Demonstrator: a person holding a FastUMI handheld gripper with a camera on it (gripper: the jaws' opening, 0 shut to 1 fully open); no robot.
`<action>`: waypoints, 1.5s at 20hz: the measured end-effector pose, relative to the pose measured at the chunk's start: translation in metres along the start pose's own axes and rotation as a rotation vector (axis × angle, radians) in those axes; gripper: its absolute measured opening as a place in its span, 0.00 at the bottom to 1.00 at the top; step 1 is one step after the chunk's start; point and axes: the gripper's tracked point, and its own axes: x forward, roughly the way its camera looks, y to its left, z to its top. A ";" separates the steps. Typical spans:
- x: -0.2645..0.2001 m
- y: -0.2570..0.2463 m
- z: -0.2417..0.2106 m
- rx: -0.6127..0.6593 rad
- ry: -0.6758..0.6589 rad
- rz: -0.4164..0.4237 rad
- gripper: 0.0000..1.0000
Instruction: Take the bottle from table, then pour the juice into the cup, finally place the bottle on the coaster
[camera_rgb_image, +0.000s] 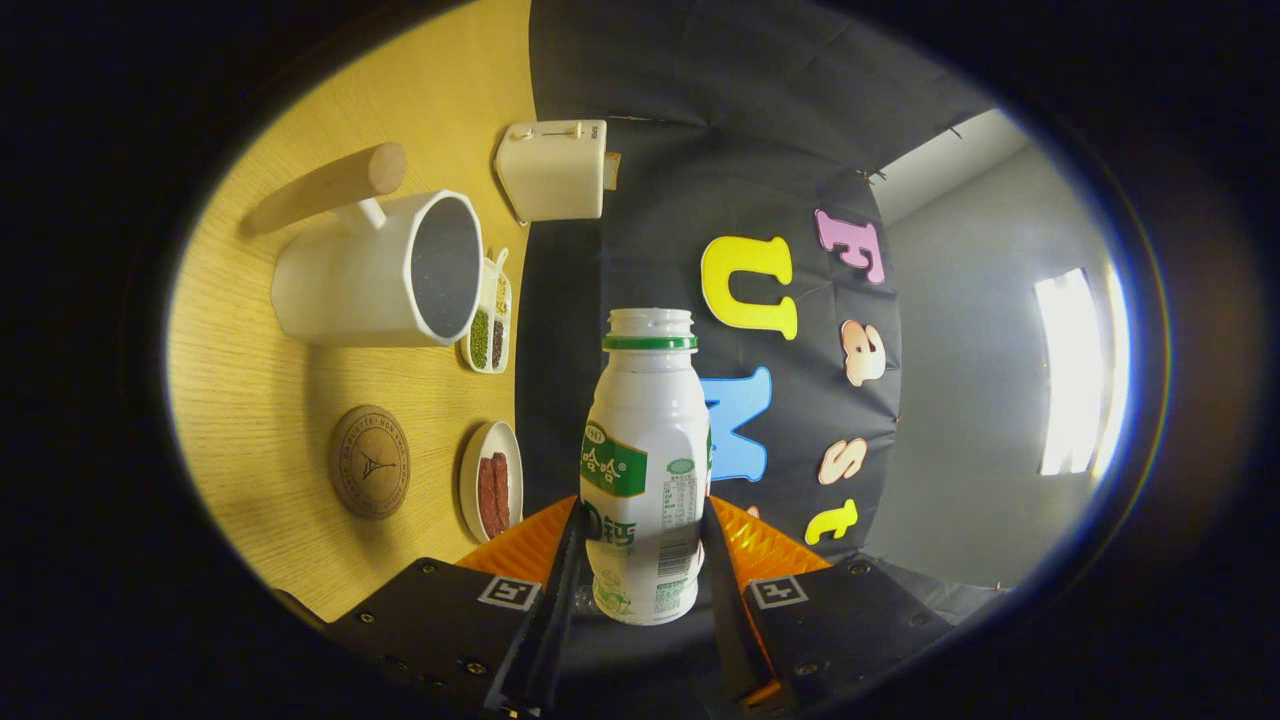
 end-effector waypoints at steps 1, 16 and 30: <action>0.001 -0.001 0.000 -0.007 -0.002 -0.002 0.62; 0.005 -0.005 0.007 -0.117 -0.034 -0.034 0.62; 0.010 -0.010 0.007 -0.150 -0.056 -0.051 0.62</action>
